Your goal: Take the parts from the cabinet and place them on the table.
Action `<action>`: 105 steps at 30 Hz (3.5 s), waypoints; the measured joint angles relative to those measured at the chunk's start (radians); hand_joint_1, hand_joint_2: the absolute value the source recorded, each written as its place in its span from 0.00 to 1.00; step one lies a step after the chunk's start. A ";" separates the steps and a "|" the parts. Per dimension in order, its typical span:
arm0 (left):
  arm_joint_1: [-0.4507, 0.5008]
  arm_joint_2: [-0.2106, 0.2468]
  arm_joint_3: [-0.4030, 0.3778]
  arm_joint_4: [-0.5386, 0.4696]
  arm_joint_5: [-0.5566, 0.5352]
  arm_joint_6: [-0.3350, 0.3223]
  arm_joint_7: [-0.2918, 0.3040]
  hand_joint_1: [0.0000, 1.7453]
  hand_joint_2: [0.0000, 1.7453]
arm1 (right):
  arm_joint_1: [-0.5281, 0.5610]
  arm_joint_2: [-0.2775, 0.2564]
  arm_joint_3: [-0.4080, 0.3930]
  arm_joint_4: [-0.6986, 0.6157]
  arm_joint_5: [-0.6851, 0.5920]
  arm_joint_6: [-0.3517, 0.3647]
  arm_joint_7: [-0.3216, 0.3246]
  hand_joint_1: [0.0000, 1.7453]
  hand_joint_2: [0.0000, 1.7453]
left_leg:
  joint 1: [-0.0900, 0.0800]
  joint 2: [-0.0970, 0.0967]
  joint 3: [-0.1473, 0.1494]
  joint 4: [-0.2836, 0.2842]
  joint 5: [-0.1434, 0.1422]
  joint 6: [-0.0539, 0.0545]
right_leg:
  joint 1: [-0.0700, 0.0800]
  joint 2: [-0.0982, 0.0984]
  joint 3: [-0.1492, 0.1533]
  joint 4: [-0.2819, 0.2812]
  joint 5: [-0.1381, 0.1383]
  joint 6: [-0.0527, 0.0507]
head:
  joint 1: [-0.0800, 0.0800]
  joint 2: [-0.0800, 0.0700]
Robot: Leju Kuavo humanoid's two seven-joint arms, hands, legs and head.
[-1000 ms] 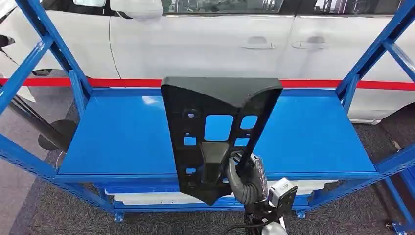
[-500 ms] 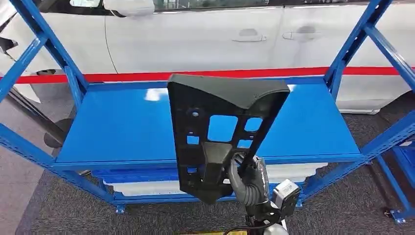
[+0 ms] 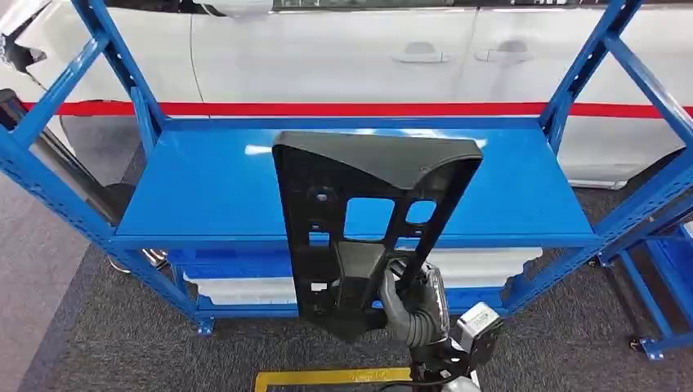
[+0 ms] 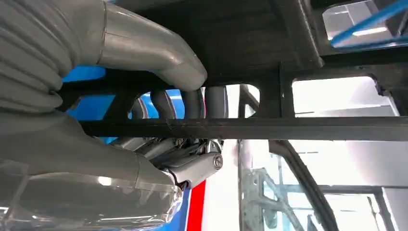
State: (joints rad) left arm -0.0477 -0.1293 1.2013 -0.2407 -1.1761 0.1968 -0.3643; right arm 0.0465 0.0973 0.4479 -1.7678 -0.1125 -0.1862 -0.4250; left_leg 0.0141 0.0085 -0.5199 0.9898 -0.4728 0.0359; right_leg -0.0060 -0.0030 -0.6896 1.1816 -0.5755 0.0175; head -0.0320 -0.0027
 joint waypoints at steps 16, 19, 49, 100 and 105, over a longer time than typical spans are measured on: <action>0.004 -0.002 0.003 -0.001 -0.019 -0.018 0.005 0.00 1.00 | 0.010 -0.001 -0.001 -0.010 0.070 0.025 0.000 1.00 1.00 | 0.013 -0.004 -0.174 0.254 -0.128 -0.068 | -0.003 -0.003 0.142 -0.183 0.100 -0.052 | 0.000 0.000; 0.003 0.000 0.003 -0.001 -0.019 -0.019 0.006 0.00 1.00 | 0.010 -0.001 -0.001 -0.008 0.076 0.026 0.003 1.00 1.00 | 0.009 -0.004 -0.150 0.326 -0.092 -0.062 | 0.009 -0.004 0.096 -0.176 0.130 -0.054 | 0.000 0.000; -0.007 0.005 0.013 -0.005 -0.069 -0.036 0.011 0.00 1.00 | 0.048 0.002 0.015 0.006 0.205 0.062 -0.041 1.00 1.00 | 0.004 0.000 -0.160 0.335 -0.120 -0.067 | -0.001 -0.008 0.104 -0.175 0.127 -0.050 | -0.001 0.000; -0.035 0.034 -0.009 -0.004 -0.114 -0.052 0.002 0.00 1.00 | 0.292 -0.080 0.017 -0.129 0.238 -0.089 -0.097 1.00 1.00 | -0.010 0.003 -0.075 0.026 0.045 -0.023 | 0.003 0.000 0.222 -0.191 0.037 -0.018 | -0.001 0.000; -0.035 0.034 -0.009 -0.004 -0.114 -0.051 0.004 0.00 1.00 | 0.300 -0.081 0.015 -0.136 0.228 -0.102 -0.099 1.00 1.00 | -0.005 0.003 -0.074 0.017 0.061 -0.043 | 0.009 0.001 0.212 -0.191 0.047 -0.033 | 0.000 0.000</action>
State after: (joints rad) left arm -0.0830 -0.0950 1.1925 -0.2449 -1.2898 0.1461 -0.3601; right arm 0.3463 0.0160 0.4631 -1.9035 0.1156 -0.2879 -0.5241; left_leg 0.0088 0.0117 -0.5940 1.0069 -0.4113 -0.0073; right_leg 0.0034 -0.0025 -0.4775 0.9904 -0.5283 -0.0157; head -0.0320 -0.0027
